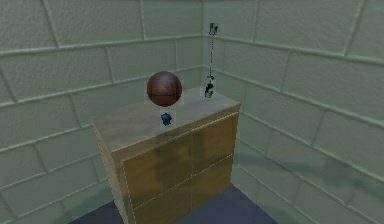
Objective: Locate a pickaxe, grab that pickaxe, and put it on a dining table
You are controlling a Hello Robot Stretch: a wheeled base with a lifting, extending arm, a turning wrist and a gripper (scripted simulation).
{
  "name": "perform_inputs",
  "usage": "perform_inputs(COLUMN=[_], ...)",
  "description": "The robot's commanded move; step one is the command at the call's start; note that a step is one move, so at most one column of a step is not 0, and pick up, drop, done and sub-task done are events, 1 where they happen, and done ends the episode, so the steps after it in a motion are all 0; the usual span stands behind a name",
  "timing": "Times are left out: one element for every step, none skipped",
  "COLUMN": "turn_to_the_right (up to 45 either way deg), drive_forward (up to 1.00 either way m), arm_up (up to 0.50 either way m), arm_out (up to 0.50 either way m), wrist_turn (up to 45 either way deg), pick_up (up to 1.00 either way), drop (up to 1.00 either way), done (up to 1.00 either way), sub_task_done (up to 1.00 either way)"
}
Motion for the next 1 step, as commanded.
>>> perform_inputs(turn_to_the_right=[0.0], drive_forward=[0.0], arm_up=[0.0], arm_out=[0.0], wrist_turn=[-45.0], pick_up=[0.0], drop=[0.0], done=[0.0], sub_task_done=[0.0])
